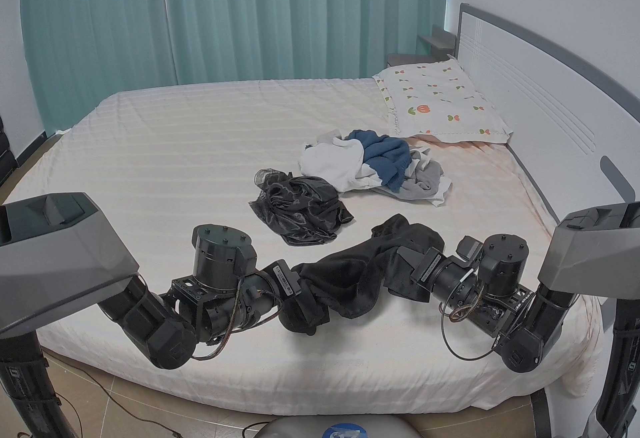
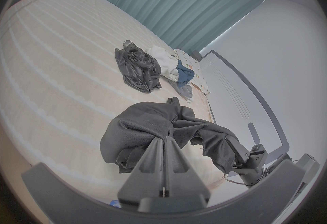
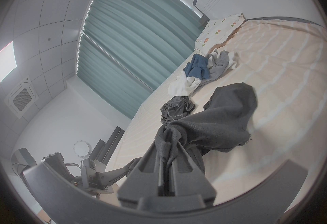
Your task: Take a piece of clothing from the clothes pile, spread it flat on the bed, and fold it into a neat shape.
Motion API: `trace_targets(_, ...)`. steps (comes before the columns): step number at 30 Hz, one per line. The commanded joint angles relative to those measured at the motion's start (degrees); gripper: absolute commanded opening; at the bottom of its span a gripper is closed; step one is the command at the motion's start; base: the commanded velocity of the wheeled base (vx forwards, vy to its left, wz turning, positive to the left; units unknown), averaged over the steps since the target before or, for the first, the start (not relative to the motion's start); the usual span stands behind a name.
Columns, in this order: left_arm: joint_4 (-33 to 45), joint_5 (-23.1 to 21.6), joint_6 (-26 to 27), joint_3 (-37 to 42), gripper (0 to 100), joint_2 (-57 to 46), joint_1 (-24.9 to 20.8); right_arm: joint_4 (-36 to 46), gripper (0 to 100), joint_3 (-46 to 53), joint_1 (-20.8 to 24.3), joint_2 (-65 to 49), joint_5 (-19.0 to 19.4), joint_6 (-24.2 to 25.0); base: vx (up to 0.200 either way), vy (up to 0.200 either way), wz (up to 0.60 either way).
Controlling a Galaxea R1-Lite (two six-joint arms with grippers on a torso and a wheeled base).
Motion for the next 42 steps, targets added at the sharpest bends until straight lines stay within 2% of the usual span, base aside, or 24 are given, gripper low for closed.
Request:
trace_targets(1,0.02,0.12,-0.07,0.27,0,-0.29,0.14,-0.49,0,-0.18,-0.02,-0.21,0.00,-0.04,0.000,0.200,0.00)
trace_targets(42,0.11,0.21,-0.07,-0.16,0,-0.56,1.55,-0.49,0,-1.41,0.42,-1.35,0.00,-0.22,0.000,0.200,0.00)
